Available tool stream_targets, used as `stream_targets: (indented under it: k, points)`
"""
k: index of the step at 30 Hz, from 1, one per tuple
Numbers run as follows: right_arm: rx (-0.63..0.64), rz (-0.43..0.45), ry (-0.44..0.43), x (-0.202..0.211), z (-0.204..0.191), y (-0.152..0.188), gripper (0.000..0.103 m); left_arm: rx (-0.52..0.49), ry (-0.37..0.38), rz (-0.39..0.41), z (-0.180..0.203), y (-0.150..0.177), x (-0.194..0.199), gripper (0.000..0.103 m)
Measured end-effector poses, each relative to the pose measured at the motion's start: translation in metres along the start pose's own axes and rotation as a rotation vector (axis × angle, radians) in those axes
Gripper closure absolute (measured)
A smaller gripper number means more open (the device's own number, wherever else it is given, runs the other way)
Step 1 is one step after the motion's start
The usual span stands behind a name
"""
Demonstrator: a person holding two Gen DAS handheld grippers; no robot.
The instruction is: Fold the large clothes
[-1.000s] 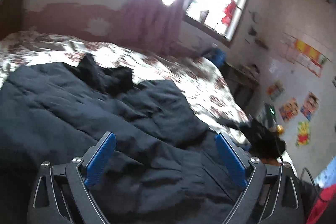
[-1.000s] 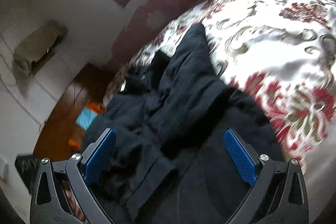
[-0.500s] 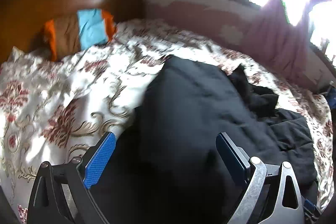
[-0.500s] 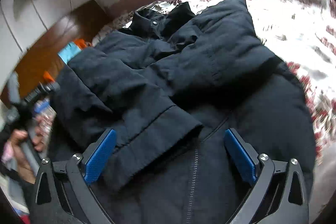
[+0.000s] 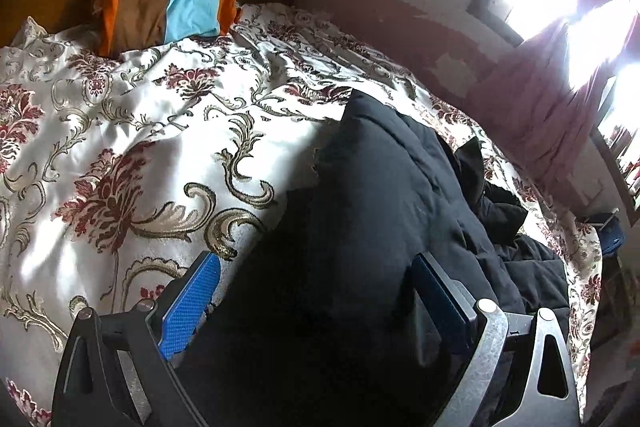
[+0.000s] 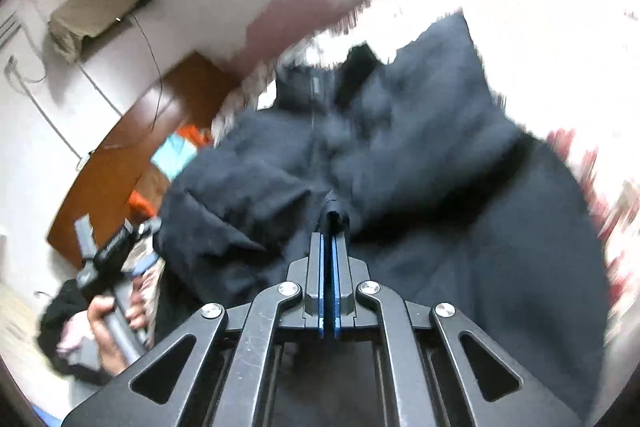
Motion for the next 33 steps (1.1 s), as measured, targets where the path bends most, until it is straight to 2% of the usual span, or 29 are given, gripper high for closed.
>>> stream_targets:
  k: [2,5,7,9,13,16,17,19,20,21,23,25,27,30,31,33]
  points:
    - [0.057,0.108,0.082,0.021,-0.006,-0.019,0.099,0.002,0.014,0.027,0.001,-0.001,0.005,0.007]
    - [0.088,0.204,0.193,0.040,-0.006,-0.047,0.100,-0.004,0.032,0.074,0.004,-0.003,0.016,0.007]
    - [0.097,0.229,0.265,0.039,-0.002,-0.064,0.100,-0.020,0.023,0.100,0.006,-0.004,0.021,0.007]
    - [0.110,0.222,0.348,0.025,0.004,-0.076,0.099,-0.047,-0.005,0.119,0.010,-0.004,0.021,0.007]
    - [0.104,0.078,0.528,-0.034,0.027,-0.082,0.098,-0.119,-0.105,0.073,0.017,0.000,0.000,0.007]
    - [0.095,0.119,0.589,-0.035,0.022,-0.080,0.092,-0.163,-0.183,0.012,0.019,0.004,-0.019,0.007]
    - [0.101,0.148,0.584,-0.030,0.014,-0.081,0.087,-0.168,-0.189,0.016,0.019,0.004,-0.020,0.007]
    - [0.152,0.191,0.536,-0.026,-0.008,-0.089,0.058,-0.156,-0.169,0.047,0.019,0.003,-0.013,0.007]
    - [0.212,0.206,0.488,-0.029,-0.026,-0.092,0.036,-0.134,-0.143,0.086,0.018,0.000,-0.005,0.007]
    - [0.249,0.209,0.450,-0.028,-0.035,-0.092,0.031,-0.115,-0.120,0.121,0.018,-0.001,0.001,0.007]
    - [0.373,0.163,0.331,-0.047,-0.065,-0.089,0.031,-0.062,-0.046,0.233,0.021,-0.005,0.019,0.007]
    - [0.456,0.071,0.300,-0.076,-0.083,-0.085,0.031,-0.087,-0.025,0.267,0.035,-0.008,0.024,0.007]
    - [0.495,-0.018,0.289,-0.107,-0.087,-0.077,0.032,-0.159,-0.047,0.233,0.054,-0.009,0.012,0.007]
    - [0.487,-0.161,0.290,-0.143,-0.074,-0.062,0.031,-0.254,-0.086,0.138,0.074,-0.006,-0.019,0.007]
    - [0.469,-0.194,0.291,-0.153,-0.066,-0.057,0.031,-0.283,-0.117,0.096,0.079,-0.002,-0.032,0.007]
    - [0.456,-0.205,0.286,-0.158,-0.059,-0.051,0.029,-0.332,-0.192,0.048,0.083,0.005,-0.053,0.006]
Point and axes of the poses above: each gripper's, at about its wrist camera, not at the fingertips, and x roughly against the way its jaws point, z to its right, y to its underside, the point moved 5 cm from there along -x, roughly the way its jaws point, and after that the axes turned 11 degrees about -z, right-handed, at the moved point
